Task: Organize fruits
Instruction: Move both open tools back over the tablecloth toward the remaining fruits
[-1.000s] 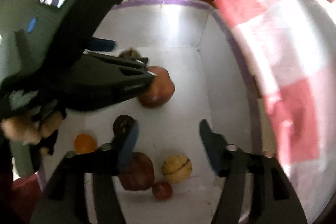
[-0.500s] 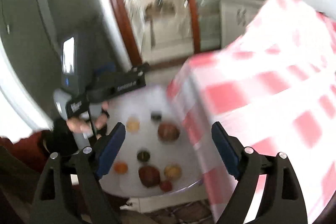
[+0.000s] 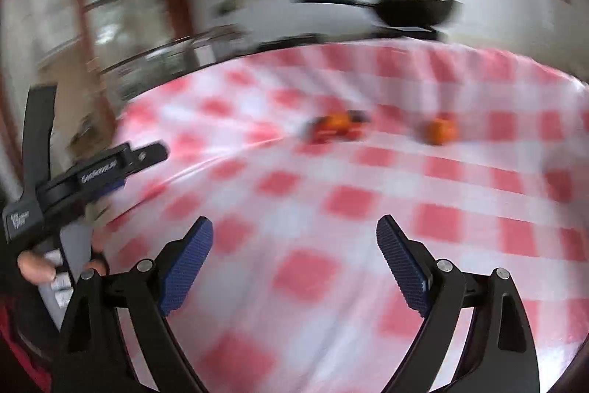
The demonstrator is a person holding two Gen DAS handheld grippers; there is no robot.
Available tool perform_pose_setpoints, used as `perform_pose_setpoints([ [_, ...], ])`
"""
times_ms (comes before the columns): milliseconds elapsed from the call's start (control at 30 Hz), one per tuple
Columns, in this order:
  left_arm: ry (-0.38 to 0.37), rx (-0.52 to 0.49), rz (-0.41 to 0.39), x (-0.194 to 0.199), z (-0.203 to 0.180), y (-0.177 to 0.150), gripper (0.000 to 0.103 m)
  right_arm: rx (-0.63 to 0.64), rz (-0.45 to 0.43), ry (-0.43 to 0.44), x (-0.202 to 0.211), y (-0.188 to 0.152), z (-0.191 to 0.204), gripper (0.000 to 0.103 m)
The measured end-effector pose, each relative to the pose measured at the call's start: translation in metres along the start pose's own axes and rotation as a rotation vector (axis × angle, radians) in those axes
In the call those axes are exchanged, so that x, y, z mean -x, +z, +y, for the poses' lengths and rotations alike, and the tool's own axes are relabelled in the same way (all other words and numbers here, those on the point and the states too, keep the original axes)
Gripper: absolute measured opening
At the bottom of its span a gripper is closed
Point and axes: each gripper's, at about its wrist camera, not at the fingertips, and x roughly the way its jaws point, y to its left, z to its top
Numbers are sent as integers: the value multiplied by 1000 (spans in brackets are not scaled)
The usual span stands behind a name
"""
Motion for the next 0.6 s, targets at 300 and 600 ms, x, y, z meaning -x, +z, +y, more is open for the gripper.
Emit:
perform_pose_setpoints([
  [300, -46, 204, 21, -113, -57, 8, 101, -336, -60, -148, -52, 2, -136, 88],
  [600, -97, 147, -30, -157, -68, 31, 101, -320, -33, -200, -89, 30, -153, 88],
])
